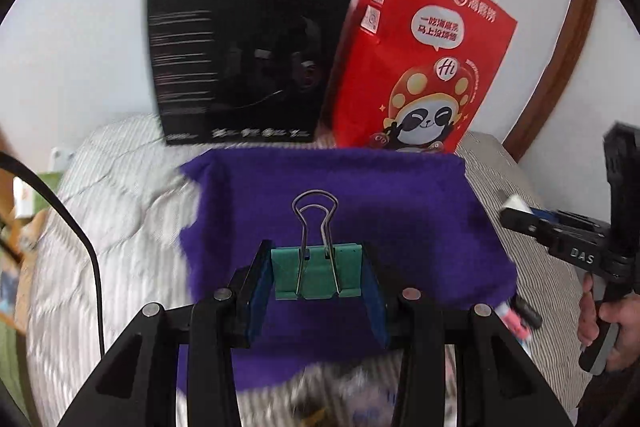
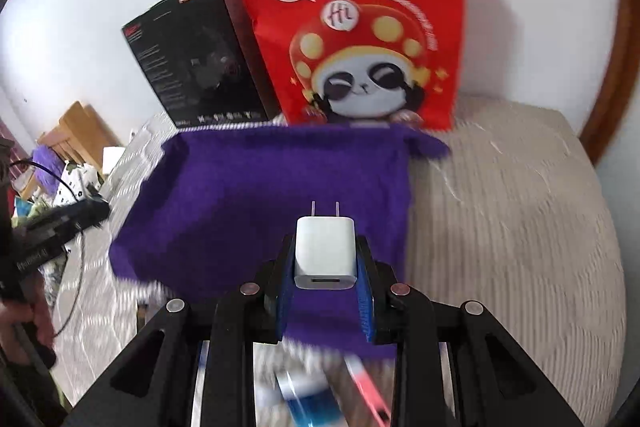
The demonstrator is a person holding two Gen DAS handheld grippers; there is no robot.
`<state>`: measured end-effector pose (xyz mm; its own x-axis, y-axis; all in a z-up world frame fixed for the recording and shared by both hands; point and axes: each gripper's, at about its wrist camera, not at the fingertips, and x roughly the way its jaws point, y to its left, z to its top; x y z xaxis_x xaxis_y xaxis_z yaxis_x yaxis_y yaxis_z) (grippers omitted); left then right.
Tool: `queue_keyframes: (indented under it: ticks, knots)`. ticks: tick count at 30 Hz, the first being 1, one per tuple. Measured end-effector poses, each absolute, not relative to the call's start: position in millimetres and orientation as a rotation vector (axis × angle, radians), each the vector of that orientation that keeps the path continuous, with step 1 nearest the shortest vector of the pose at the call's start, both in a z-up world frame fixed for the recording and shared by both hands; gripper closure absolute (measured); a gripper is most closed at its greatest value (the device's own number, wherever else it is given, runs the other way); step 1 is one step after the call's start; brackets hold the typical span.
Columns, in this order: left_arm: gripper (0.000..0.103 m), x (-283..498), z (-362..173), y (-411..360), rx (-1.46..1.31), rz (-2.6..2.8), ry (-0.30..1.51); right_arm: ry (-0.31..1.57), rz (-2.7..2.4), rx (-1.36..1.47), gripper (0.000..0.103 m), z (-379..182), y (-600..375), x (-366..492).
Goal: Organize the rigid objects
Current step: 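Carry the clip and charger onto the purple towel while both tools open to release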
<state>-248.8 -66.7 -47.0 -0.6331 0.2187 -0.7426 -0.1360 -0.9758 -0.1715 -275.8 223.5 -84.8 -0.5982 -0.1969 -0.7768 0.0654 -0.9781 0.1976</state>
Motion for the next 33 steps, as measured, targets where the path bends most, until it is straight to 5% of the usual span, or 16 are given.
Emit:
queue_keyframes:
  ticks: [12,27,29,31,33]
  knots:
    - [0.064,-350,-110,-36,-1.433,2.525,-0.042,-0.08,-2.559,1.542,0.075,-148,194,-390]
    - [0.063,-361,-129,-23,-1.48,2.484,0.129,0.133,-2.533,1.548,0.075,-158,178,-399]
    - [0.059,-358,-129,-21,-1.484,2.481,0.141,0.127,-2.517,1.547,0.073,-157,180,-398]
    - [0.039,-355,-129,-21,-1.487,2.455,0.127,0.119,-2.493,1.564,0.066,-156,182,-395]
    - [0.034,-350,-129,-21,-1.505,2.453,0.129,0.095,-2.482,1.574,0.055,-155,186,-391]
